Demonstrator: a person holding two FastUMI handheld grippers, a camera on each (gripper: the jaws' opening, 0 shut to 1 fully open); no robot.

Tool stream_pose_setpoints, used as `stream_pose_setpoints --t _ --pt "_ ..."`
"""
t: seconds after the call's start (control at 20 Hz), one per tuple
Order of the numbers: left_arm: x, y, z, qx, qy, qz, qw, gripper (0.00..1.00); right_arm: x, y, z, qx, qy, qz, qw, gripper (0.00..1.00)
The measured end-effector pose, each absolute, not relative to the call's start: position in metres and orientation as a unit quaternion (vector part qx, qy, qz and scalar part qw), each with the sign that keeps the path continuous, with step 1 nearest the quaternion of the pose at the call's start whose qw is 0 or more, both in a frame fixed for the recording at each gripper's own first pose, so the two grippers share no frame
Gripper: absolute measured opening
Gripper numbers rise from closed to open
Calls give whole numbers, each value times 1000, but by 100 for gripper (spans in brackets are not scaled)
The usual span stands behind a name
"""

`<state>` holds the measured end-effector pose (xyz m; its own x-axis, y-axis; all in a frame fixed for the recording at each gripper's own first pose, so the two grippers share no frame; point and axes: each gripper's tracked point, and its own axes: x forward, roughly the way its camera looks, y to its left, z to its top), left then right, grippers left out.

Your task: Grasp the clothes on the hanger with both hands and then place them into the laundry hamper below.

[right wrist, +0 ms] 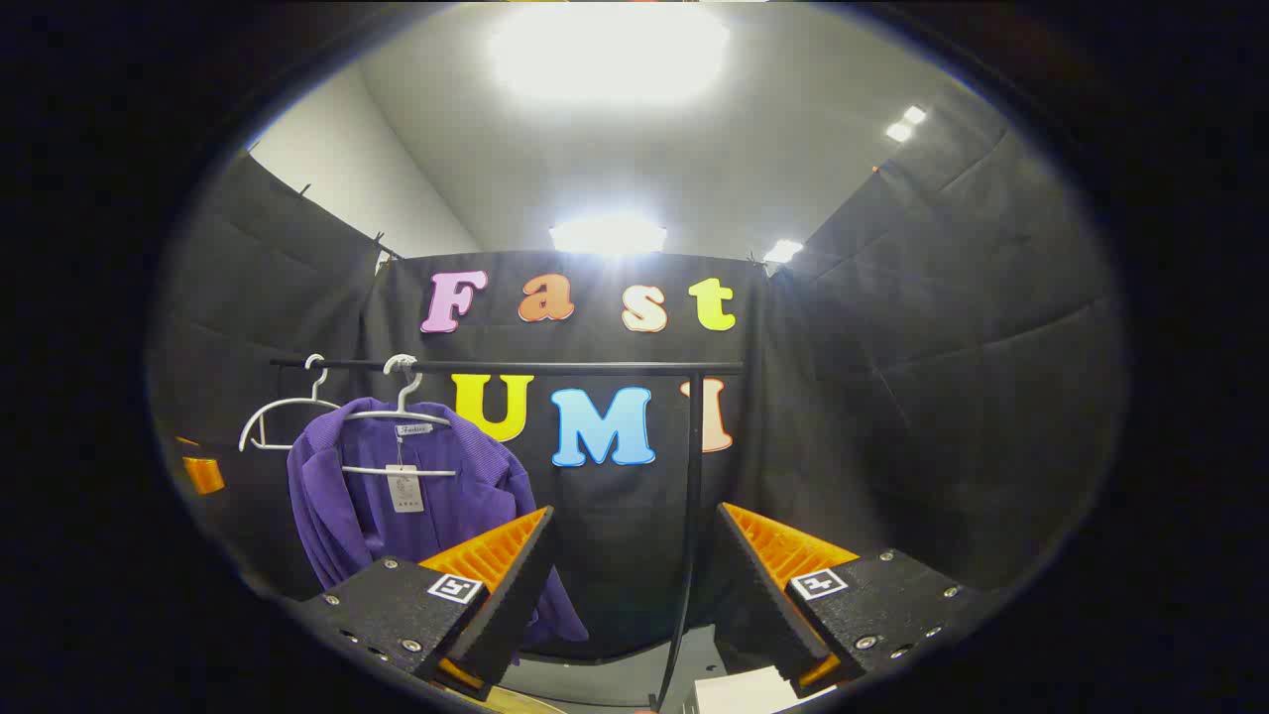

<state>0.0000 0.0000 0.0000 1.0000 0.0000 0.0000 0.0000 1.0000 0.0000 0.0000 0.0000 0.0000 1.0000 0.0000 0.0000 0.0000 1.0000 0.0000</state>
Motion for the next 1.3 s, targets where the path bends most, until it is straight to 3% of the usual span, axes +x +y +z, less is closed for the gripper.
stream_pose_setpoints --t 0.05,0.1,0.2,0.25,0.4,0.45,0.5,0.75,0.8,0.9,1.3 --pt "1 -1 -1 -3 -1 -3 1000 99 0 2 -1 -1 0 2 1000 96" --pt "-2 -4 -1 -6 -5 -9 1000 87 0 3 -1 -3 1 3 1000 96" --pt "-4 -4 -5 -10 -4 -10 1000 99 -3 8 -5 -6 5 6 1000 96" --pt "-6 0 -10 -10 0 -6 1000 93 -6 10 -6 -7 6 8 1000 96" --pt "-2 7 -19 -18 9 -2 1000 93 -8 17 -8 -6 9 10 1000 96" --pt "-1 9 -20 -23 10 -2 1000 99 -8 20 -7 -5 8 12 1000 96" --pt "0 13 -21 -27 10 -2 1000 93 -6 23 -7 -5 8 13 1000 96" --pt "10 23 -24 -21 15 3 1000 94 2 49 -10 -8 15 29 999 96" --pt "12 23 -27 -21 18 3 1000 99 5 55 -11 -13 16 35 999 96" --pt "16 24 -33 -26 26 6 999 94 10 69 -12 -19 20 48 998 96" --pt "69 13 -26 -34 35 27 998 93 74 131 2 -2 37 108 993 97"
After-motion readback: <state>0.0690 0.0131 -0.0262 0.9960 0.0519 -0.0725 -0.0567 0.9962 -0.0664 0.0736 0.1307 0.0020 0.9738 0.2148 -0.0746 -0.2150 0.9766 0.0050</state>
